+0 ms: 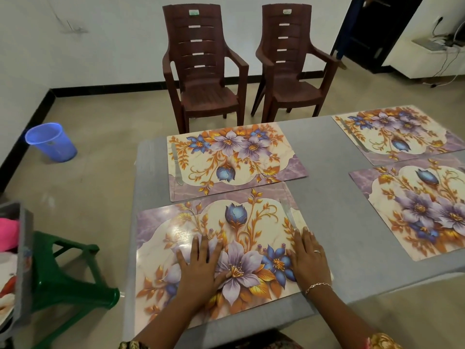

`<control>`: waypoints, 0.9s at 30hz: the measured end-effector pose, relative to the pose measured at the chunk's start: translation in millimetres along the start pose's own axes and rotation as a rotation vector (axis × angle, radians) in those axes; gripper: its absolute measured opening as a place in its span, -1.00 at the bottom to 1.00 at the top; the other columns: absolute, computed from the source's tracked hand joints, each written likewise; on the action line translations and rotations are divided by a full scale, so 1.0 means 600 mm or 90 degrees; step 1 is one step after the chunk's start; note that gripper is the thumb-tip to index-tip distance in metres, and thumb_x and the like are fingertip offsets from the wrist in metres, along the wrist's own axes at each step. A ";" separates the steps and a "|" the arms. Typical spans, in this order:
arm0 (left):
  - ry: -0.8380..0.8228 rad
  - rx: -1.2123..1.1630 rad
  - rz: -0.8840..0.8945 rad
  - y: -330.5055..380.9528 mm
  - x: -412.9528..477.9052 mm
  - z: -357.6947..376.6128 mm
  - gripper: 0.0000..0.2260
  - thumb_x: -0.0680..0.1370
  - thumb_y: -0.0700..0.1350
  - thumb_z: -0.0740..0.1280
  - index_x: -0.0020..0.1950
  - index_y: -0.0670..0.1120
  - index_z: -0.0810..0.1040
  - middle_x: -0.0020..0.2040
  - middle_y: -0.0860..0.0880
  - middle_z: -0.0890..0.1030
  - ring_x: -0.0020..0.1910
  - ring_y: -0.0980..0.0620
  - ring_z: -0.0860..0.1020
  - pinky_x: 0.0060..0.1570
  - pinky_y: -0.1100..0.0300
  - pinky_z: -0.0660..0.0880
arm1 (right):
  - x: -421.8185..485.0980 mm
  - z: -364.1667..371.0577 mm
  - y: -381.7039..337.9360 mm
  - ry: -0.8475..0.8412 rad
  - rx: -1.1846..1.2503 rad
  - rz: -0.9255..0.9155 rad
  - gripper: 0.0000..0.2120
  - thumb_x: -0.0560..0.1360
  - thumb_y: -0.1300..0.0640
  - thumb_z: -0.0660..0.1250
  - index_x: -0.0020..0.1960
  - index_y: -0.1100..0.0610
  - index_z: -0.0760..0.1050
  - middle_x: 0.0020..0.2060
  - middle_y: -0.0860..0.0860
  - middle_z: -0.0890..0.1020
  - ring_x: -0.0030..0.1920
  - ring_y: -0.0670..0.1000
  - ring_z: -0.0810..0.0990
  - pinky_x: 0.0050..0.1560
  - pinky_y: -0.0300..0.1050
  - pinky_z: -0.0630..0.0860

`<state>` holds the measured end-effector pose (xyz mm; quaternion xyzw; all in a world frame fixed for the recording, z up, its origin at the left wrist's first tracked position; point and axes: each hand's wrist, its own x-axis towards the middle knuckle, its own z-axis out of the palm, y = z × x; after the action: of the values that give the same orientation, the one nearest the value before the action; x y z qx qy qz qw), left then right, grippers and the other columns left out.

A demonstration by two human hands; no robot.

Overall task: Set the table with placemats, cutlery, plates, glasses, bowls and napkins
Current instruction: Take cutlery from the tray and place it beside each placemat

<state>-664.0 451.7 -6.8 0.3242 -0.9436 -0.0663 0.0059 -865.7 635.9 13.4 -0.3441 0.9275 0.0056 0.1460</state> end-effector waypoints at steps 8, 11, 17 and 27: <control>0.006 0.006 0.036 -0.005 -0.004 0.014 -0.31 0.51 0.40 -0.15 0.54 0.07 -0.12 0.55 -0.12 -0.14 0.53 -0.11 -0.19 0.21 -0.33 0.12 | -0.007 0.006 0.003 0.062 -0.028 -0.020 -0.44 0.53 -0.17 -0.11 0.26 0.21 0.33 0.12 0.27 0.59 0.06 0.30 0.60 -0.07 0.19 0.55; 0.009 0.014 0.034 -0.006 -0.004 0.012 -0.32 0.51 0.40 -0.13 0.54 0.09 -0.07 0.56 -0.12 -0.10 0.53 -0.10 -0.20 0.20 -0.34 0.14 | -0.002 0.013 0.007 0.070 -0.015 -0.022 -0.37 0.58 -0.19 -0.24 0.23 0.22 0.39 0.10 0.28 0.60 0.04 0.32 0.61 -0.10 0.21 0.55; -0.022 0.015 -0.002 -0.008 -0.018 -0.022 -0.36 0.54 0.34 -0.20 0.54 0.06 -0.12 0.51 -0.17 0.18 0.52 -0.09 -0.24 0.34 -0.25 -0.01 | 0.002 -0.018 -0.029 0.140 0.008 -0.086 -0.48 0.57 -0.11 -0.16 0.19 0.23 0.35 0.04 0.30 0.61 0.00 0.33 0.62 -0.06 0.22 0.55; 0.027 -0.036 -0.288 -0.111 -0.166 -0.080 -0.57 0.56 0.21 -0.05 0.23 0.00 0.37 0.15 -0.12 0.60 0.16 -0.14 0.52 -0.07 -0.22 0.53 | 0.015 -0.018 -0.229 0.284 0.083 -0.501 -0.61 0.57 0.02 -0.14 0.14 0.18 0.37 0.01 0.24 0.60 0.08 0.20 0.48 0.10 -0.01 0.31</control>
<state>-542.0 455.0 35.1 0.5285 -0.8444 -0.0857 0.0195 -787.5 524.1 33.6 -0.6529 0.7335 -0.1833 -0.0450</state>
